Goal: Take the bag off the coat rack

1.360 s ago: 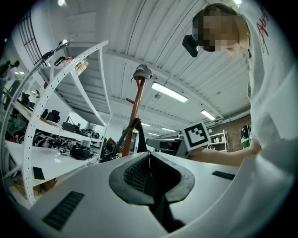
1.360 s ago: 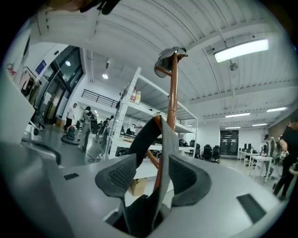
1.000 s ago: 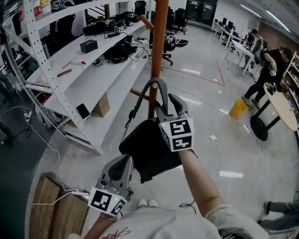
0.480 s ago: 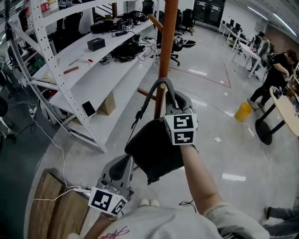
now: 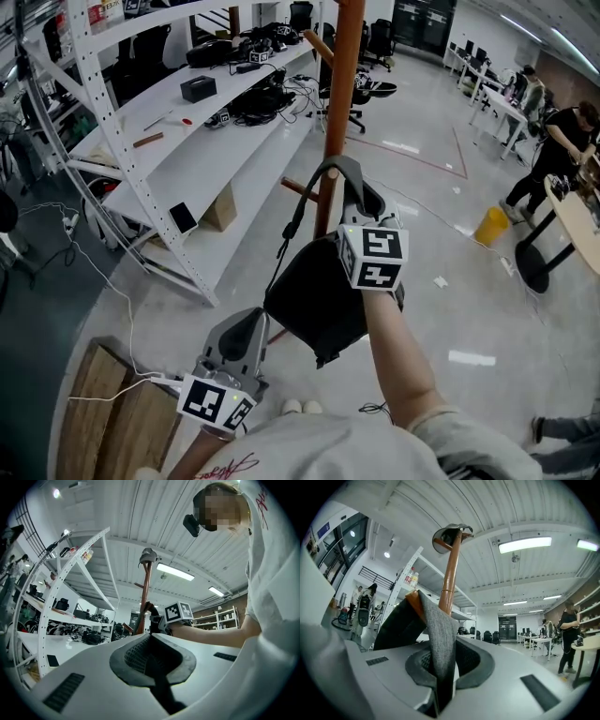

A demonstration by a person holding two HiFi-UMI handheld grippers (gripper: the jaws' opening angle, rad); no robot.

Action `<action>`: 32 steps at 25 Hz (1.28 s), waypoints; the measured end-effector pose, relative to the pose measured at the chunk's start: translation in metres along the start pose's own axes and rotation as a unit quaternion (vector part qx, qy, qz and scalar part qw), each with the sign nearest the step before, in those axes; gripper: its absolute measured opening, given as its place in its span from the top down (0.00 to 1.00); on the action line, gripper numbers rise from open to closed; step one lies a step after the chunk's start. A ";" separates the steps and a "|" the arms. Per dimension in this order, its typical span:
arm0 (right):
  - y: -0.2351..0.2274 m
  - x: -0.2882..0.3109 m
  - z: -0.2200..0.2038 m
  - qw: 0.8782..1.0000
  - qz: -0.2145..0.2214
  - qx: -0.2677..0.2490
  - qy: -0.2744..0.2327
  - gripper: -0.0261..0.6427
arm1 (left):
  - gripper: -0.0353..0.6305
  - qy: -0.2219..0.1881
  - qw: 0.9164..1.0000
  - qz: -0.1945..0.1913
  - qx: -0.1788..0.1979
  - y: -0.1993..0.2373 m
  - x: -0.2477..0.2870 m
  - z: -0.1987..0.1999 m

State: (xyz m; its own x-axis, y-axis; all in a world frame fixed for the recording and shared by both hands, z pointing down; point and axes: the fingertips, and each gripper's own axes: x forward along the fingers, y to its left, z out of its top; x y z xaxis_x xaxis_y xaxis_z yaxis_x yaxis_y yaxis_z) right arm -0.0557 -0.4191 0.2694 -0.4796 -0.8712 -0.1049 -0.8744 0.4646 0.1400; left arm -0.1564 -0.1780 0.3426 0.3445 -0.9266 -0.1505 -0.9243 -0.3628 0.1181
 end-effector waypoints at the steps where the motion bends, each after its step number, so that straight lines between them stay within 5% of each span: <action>1: 0.000 -0.001 0.004 1.000 0.000 0.005 -0.007 0.91 | 0.92 -0.001 1.000 0.000 0.000 0.000 0.000 0.001; 17: 0.011 -0.047 0.066 0.994 0.040 0.052 -0.084 0.91 | 0.92 -0.008 1.000 -0.007 -0.003 -0.007 0.000 0.002; 32: 0.024 -0.128 0.073 0.986 0.100 0.077 -0.107 0.91 | 0.92 -0.020 0.999 -0.030 0.008 -0.019 0.012 0.014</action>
State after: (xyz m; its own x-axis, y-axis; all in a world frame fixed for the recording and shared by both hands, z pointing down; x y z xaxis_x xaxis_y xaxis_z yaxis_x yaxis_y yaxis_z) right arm -0.0201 -0.2850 0.2144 -0.6334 -0.7142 -0.2978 -0.7540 0.6562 0.0302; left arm -0.1371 -0.1811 0.3252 0.3925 -0.8986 -0.1962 -0.9048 -0.4155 0.0928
